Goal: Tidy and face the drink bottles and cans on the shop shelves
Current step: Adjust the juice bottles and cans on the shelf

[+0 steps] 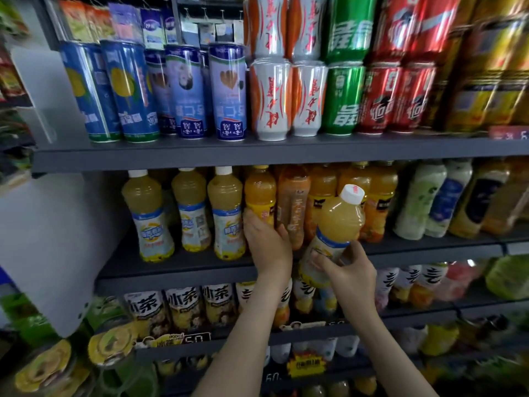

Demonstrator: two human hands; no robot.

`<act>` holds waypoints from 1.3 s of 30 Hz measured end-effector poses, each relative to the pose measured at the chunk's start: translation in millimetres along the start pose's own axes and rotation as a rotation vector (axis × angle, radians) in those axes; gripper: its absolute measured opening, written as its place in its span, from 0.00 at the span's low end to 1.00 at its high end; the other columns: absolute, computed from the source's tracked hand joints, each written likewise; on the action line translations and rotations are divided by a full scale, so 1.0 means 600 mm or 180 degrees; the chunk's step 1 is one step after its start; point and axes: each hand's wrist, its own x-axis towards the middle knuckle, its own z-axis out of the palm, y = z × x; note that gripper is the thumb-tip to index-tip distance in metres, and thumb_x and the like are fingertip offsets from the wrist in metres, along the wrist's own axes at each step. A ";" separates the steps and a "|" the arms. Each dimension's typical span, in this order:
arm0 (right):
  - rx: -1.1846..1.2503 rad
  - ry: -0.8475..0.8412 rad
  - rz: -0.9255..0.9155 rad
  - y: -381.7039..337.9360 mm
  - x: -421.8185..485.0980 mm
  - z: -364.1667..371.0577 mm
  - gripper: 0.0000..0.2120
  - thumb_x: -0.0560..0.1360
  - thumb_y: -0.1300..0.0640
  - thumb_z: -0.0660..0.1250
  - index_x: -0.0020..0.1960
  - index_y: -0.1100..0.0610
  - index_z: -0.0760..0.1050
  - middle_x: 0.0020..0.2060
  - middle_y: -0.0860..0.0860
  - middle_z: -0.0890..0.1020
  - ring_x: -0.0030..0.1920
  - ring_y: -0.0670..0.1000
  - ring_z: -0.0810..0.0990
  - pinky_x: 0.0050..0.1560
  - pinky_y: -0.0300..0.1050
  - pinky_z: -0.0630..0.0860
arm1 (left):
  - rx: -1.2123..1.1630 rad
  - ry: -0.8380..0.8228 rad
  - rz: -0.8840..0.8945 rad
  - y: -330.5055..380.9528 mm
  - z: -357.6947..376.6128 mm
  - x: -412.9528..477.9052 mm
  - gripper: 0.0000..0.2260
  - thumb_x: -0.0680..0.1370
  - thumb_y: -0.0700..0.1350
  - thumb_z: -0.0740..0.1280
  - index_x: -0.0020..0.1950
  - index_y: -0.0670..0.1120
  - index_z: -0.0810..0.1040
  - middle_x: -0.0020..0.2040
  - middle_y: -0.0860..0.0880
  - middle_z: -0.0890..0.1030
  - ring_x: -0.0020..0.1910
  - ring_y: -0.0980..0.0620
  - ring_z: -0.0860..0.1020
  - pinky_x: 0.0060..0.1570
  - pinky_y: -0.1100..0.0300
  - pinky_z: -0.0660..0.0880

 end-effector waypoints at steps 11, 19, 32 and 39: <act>0.0312 -0.0180 -0.0073 0.020 0.020 -0.010 0.19 0.66 0.56 0.77 0.54 0.52 0.76 0.47 0.44 0.82 0.46 0.38 0.80 0.44 0.33 0.78 | 0.0349 0.0284 0.0112 0.002 0.004 0.005 0.31 0.74 0.44 0.71 0.70 0.35 0.60 0.64 0.37 0.66 0.62 0.40 0.70 0.58 0.54 0.71; 0.0777 -0.0273 -0.0196 0.013 0.000 0.037 0.16 0.68 0.58 0.76 0.54 0.52 0.76 0.47 0.46 0.82 0.49 0.41 0.80 0.48 0.35 0.77 | -0.0665 0.0154 0.0273 -0.045 -0.073 -0.078 0.31 0.72 0.45 0.72 0.68 0.38 0.62 0.58 0.44 0.72 0.56 0.51 0.72 0.52 0.75 0.66; -0.0107 -0.0310 -0.0289 -0.016 0.014 0.197 0.31 0.70 0.54 0.74 0.70 0.57 0.67 0.62 0.52 0.75 0.62 0.50 0.73 0.57 0.38 0.70 | -0.0544 0.0117 0.0164 -0.082 -0.213 -0.046 0.26 0.70 0.50 0.74 0.63 0.45 0.69 0.53 0.51 0.76 0.52 0.54 0.74 0.51 0.61 0.71; -0.0419 -0.0155 -0.0368 -0.013 0.035 0.235 0.28 0.72 0.54 0.72 0.67 0.61 0.67 0.60 0.56 0.76 0.61 0.54 0.75 0.57 0.48 0.75 | -0.0510 -0.0124 0.0151 -0.096 -0.228 -0.021 0.30 0.69 0.52 0.74 0.66 0.47 0.68 0.56 0.51 0.78 0.54 0.53 0.76 0.54 0.55 0.74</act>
